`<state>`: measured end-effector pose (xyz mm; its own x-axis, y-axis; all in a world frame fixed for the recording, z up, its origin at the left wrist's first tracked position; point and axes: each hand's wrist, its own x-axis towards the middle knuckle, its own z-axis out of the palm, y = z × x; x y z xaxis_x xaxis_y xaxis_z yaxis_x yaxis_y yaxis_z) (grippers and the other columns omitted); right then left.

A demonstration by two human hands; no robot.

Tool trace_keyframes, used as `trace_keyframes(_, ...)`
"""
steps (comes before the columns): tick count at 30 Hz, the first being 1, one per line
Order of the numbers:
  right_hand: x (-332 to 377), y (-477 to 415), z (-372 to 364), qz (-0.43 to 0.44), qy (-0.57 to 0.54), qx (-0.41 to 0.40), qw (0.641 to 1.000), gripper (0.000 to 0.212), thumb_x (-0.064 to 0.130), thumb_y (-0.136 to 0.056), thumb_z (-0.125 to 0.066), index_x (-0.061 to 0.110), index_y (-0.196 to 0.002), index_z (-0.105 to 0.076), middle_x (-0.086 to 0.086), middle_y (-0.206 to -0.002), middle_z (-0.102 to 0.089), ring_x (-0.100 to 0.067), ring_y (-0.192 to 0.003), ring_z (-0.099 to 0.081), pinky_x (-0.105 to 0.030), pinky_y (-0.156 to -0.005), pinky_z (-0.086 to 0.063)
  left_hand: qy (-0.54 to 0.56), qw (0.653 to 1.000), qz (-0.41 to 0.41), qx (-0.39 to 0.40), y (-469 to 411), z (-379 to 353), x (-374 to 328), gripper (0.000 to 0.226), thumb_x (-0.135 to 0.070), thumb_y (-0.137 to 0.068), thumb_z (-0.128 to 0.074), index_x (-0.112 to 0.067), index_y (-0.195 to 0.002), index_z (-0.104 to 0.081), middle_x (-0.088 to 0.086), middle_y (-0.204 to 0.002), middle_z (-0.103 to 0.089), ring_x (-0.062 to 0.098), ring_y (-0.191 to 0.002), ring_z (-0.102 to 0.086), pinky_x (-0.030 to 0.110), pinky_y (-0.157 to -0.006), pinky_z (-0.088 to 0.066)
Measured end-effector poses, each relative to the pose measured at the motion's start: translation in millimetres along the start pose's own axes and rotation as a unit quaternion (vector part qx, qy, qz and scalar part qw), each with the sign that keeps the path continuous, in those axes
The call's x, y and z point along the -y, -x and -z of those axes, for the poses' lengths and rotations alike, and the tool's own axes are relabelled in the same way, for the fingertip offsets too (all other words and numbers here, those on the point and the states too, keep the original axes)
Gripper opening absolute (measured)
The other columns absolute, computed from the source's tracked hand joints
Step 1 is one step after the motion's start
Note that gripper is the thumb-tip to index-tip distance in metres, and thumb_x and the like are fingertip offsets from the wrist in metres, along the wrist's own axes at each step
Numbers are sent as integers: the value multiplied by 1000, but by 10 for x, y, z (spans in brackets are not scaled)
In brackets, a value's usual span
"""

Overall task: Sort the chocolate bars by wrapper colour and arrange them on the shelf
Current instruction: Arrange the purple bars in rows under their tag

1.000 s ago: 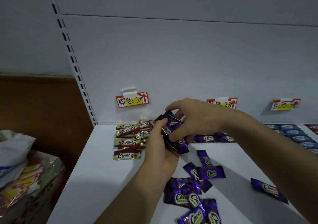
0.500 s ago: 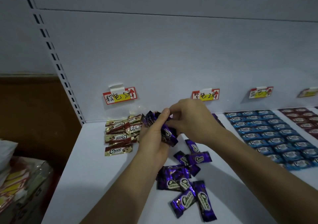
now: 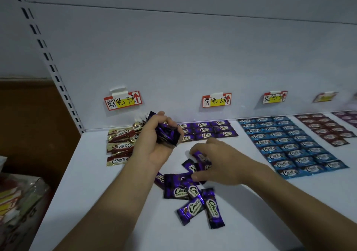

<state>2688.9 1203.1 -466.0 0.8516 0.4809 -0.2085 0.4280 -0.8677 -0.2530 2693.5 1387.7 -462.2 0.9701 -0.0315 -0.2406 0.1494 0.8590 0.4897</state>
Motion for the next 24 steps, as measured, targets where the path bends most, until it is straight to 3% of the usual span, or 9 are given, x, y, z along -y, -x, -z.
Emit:
trace_keyframes(3,16,-39,9,56,-21,-23,998,52,43,-82,-79,33,-130,-58,10,-105,-51,-5,-91,-47,-23,-77,-40,-18,1000,-5,-6,12,12,-20,26,-5,-92,-55,-16,-115,-53,6,-68,-58,17,-61,-60,49,-94,-53)
trace_keyframes(5,24,-77,31,72,-36,-15,997,48,36,-82,-81,32,-124,-60,11,-101,-58,-1,-80,-51,-17,-67,-39,-29,1000,-2,-7,33,28,-41,24,-8,-92,-56,-16,-114,-55,3,-70,-59,15,-60,-61,52,-104,-47)
trace_keyframes(7,28,-116,52,81,-50,3,995,46,32,-81,-83,31,-121,-60,10,-102,-64,-1,-80,-57,-17,-66,-43,-34,999,4,-8,44,35,-62,23,-11,-92,-56,-14,-114,-57,2,-71,-59,16,-63,-63,51,-100,-51)
trace_keyframes(11,-5,-188,123,84,-49,5,995,39,32,-83,-81,26,-119,-66,9,-114,-67,-5,-94,-59,-23,-79,-51,-27,1000,6,-11,26,38,-91,22,-9,-91,-56,-8,-113,-58,3,-74,-59,18,-69,-69,41,-80,-61)
trace_keyframes(14,-48,-231,141,70,-58,11,996,40,32,-82,-81,27,-120,-67,15,-108,-64,4,-83,-55,-9,-67,-41,-38,999,-5,-14,37,26,-92,27,-5,-90,-56,-7,-116,-56,5,-72,-58,18,-59,-62,33,-66,-56)
trace_keyframes(17,-58,-257,108,66,-94,17,993,38,29,-79,-83,29,-113,-66,21,-98,-61,5,-82,-57,-10,-62,-40,-71,997,-18,-28,20,23,-89,28,-4,-89,-56,-8,-117,-56,7,-68,-59,20,-54,-59,33,-66,-50)
trace_keyframes(21,-59,-300,49,63,-174,22,982,35,19,-74,-86,26,-104,-68,13,-102,-68,-3,-92,-65,-30,-83,-57,-67,997,-22,-37,10,59,-91,28,-2,-89,-56,-7,-116,-57,8,-70,-60,20,-55,-60,32,-66,-51)
trace_keyframes(24,-133,-303,120,33,-287,-9,957,35,13,-74,-88,21,-102,-69,2,-99,-75,-16,-91,-72,-45,-85,-59,-56,997,-27,-35,-1,71,-91,24,0,-91,-56,-7,-114,-58,8,-80,-66,22,-69,-69,32,-66,-58)
